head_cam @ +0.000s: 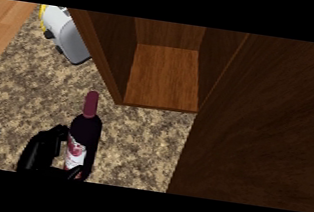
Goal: Pick up the wine, place it into the cabinet and close the cabinet
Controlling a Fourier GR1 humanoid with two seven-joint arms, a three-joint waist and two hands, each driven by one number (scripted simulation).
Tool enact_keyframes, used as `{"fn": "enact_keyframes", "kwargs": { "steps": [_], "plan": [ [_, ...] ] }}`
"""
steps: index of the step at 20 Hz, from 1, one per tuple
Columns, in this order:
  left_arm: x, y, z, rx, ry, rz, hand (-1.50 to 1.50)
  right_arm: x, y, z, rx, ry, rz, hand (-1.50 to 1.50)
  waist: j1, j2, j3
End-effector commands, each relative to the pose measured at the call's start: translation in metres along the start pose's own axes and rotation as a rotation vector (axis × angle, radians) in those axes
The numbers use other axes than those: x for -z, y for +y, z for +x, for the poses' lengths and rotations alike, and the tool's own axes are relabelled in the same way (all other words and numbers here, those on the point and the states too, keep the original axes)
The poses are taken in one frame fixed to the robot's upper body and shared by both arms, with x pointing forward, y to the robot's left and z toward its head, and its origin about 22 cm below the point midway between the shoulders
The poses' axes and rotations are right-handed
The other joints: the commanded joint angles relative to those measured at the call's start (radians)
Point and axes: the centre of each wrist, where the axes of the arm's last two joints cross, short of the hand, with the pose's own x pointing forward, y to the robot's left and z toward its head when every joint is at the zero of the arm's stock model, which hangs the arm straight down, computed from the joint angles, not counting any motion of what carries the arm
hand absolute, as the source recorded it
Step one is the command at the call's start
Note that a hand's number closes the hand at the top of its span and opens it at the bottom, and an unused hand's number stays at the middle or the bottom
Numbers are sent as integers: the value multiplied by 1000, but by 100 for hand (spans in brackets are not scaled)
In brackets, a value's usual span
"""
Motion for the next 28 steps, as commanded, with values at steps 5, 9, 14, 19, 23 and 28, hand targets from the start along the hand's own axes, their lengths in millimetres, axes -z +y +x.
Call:
{"fn": "enact_keyframes", "kwargs": {
  "steps": [5, 9, 14, 19, 23, 28],
  "plan": [
    [35, -25, 13, -87, -9, -195, 150, -23, -4, 22, 17, -90, -36, -150, 16, 0, 1],
    [31, -57, 19, -95, -30, -197, 150, -38, -15, 30, 10, -72, -22, -150, 14, 0, 3],
    [39, -71, 36, -102, -24, -264, 150, -46, -7, 26, 20, -46, -30, -150, 11, -3, 2],
    [17, -96, 42, -118, -12, -266, 150, -46, -7, 24, 13, -58, -40, -150, 17, -2, 2],
    [41, -125, 66, -100, -62, -228, 150, -47, -12, 29, 15, -69, -38, -150, 11, -2, 2],
    [62, -152, 78, -51, -107, -173, 150, -41, -16, 29, -2, -75, -26, -150, 10, 1, 1]
  ]
}}
